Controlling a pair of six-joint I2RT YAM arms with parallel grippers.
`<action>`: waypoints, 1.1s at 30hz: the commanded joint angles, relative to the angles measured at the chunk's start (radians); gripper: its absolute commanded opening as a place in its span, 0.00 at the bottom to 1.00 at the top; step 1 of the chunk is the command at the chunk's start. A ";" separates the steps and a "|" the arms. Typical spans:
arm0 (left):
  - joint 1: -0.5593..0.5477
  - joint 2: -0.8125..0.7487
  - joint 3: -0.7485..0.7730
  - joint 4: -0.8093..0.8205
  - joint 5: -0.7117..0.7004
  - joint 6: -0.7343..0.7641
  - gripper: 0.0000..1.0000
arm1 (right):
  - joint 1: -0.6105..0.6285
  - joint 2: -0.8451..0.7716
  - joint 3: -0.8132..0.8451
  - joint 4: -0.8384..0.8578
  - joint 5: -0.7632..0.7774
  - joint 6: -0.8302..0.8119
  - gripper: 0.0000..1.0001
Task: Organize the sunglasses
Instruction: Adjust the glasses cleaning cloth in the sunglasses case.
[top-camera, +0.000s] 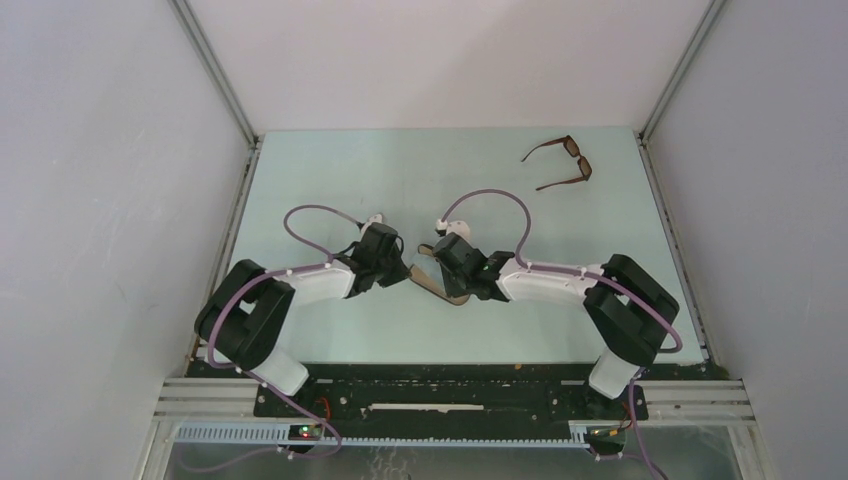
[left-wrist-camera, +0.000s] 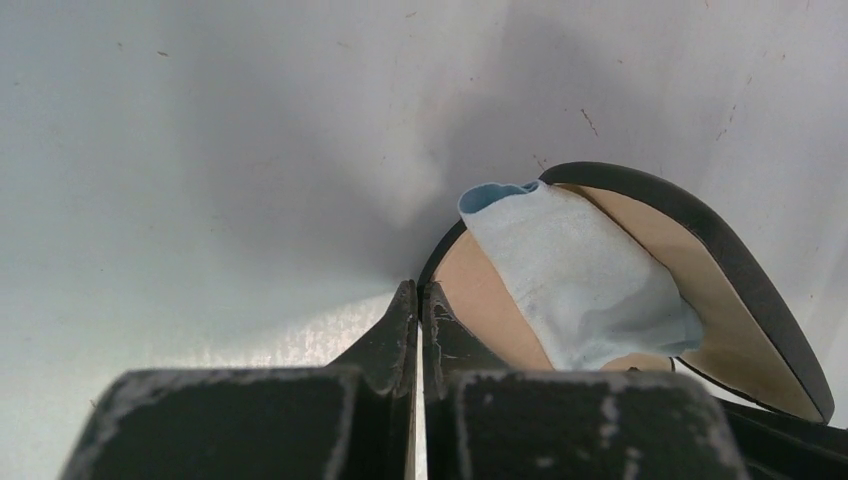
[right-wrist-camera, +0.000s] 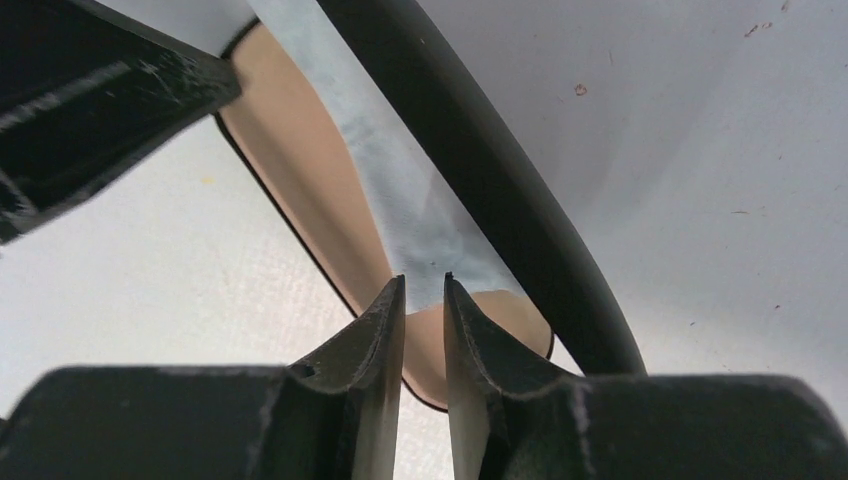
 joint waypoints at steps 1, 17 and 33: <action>-0.005 -0.030 -0.005 -0.012 -0.046 0.005 0.00 | 0.011 0.032 0.031 -0.023 0.005 -0.069 0.29; -0.006 -0.033 -0.004 -0.038 -0.053 0.009 0.00 | 0.030 0.079 0.031 -0.019 0.003 -0.072 0.25; -0.007 -0.036 -0.002 -0.053 -0.067 0.014 0.00 | 0.037 0.021 0.031 -0.054 0.015 -0.073 0.02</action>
